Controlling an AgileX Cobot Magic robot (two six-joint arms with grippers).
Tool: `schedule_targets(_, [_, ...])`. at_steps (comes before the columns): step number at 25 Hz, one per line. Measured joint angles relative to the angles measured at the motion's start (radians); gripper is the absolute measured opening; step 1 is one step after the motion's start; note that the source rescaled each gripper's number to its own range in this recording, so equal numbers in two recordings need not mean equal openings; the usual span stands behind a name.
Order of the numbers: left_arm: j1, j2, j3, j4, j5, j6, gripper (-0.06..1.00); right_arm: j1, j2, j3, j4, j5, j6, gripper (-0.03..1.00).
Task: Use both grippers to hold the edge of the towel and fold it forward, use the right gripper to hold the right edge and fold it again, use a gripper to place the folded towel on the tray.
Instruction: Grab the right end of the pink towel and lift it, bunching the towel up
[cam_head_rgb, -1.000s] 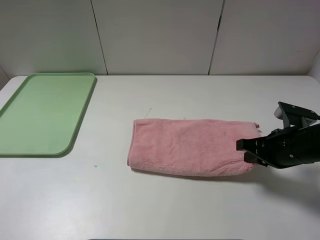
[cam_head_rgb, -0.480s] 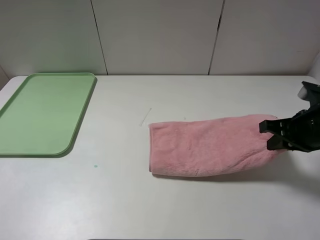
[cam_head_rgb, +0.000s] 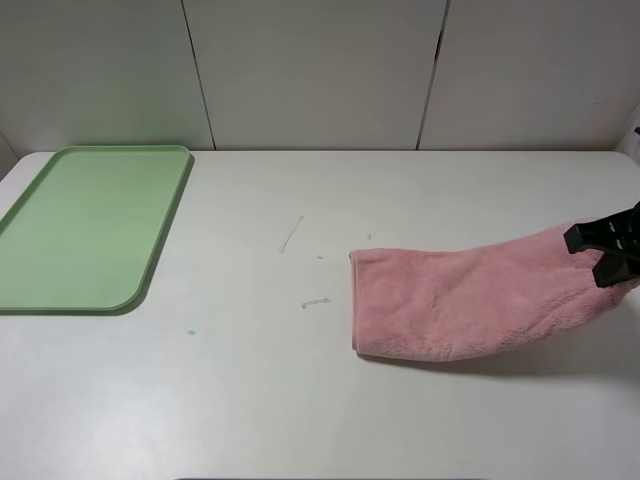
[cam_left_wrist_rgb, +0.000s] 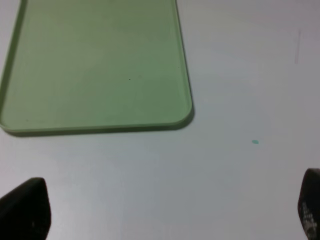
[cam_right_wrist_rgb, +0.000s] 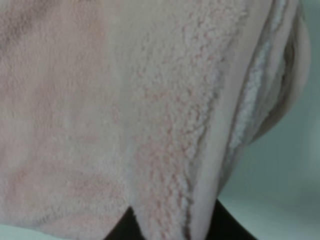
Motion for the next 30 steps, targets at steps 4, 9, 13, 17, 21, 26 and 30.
schedule_targets(4, [0.000, 0.000, 0.000, 0.000, 0.000, 0.000, 1.00, 0.057, 0.000, 0.000, -0.055, 0.007, 0.038, 0.10])
schedule_targets(9, [0.000, 0.000, 0.000, 0.000, 0.000, 0.000, 1.00, 0.176, 0.000, -0.001, -0.106, 0.007, 0.122, 0.10])
schedule_targets(13, [0.000, 0.000, 0.000, 0.000, 0.000, 0.000, 1.00, 0.269, 0.000, -0.001, -0.142, 0.017, 0.205, 0.10])
schedule_targets(17, [0.000, 0.000, 0.000, 0.000, 0.000, 0.000, 1.00, 0.359, 0.000, -0.001, -0.163, 0.032, 0.276, 0.10])
schedule_targets(21, [0.000, 0.000, 0.000, 0.000, 0.000, 0.000, 1.00, 0.439, 0.000, -0.001, -0.170, 0.033, 0.341, 0.10])
schedule_targets(26, [0.000, 0.000, 0.000, 0.000, 0.000, 0.000, 1.00, 0.528, 0.000, -0.045, -0.188, 0.069, 0.413, 0.10])
schedule_targets(30, [0.000, 0.000, 0.000, 0.000, 0.000, 0.000, 1.00, 0.590, 0.001, -0.103, -0.197, 0.087, 0.464, 0.10])
